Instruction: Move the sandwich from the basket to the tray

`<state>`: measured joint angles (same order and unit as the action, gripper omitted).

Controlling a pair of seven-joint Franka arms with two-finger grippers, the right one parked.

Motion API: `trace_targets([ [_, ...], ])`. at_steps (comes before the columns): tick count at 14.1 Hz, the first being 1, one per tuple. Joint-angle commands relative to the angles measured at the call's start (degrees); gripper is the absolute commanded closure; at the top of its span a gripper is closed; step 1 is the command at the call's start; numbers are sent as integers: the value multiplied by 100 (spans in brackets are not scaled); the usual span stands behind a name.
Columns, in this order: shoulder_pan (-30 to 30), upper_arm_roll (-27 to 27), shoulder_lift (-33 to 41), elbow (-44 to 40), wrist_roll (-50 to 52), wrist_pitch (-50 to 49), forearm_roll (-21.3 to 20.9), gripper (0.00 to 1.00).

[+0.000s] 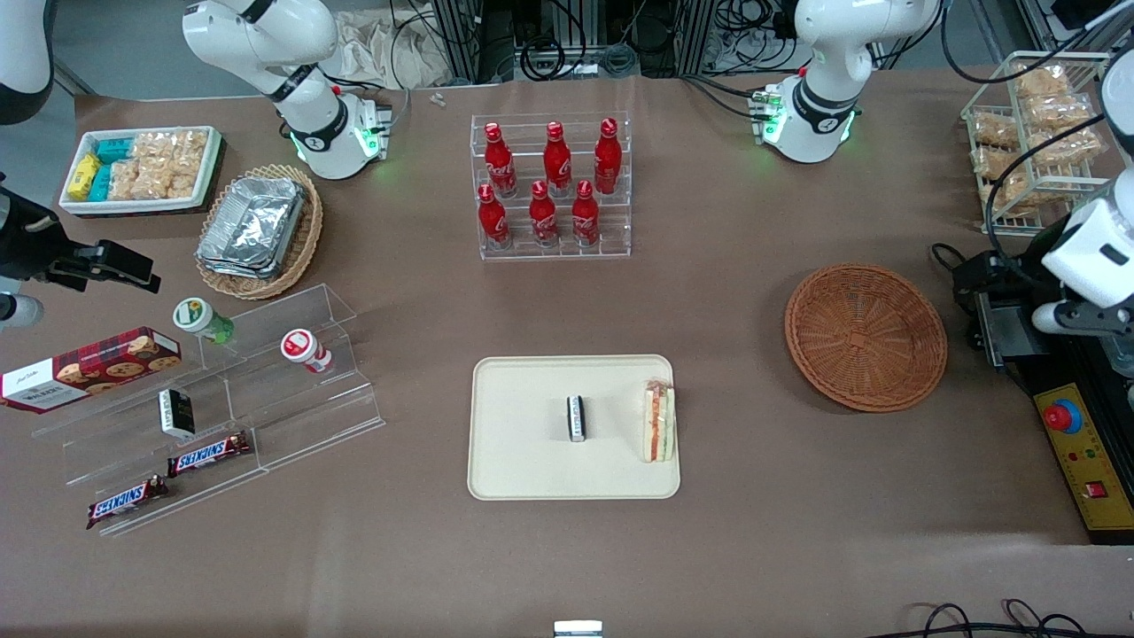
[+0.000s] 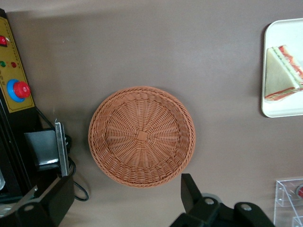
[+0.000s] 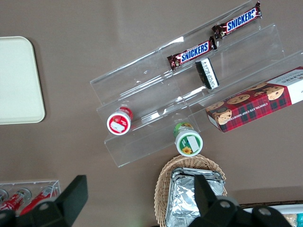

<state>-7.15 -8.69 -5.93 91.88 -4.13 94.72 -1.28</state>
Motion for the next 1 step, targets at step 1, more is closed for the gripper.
trace_targets([
  [1,170,-1,-171,-258,61,-182,-171,0],
])
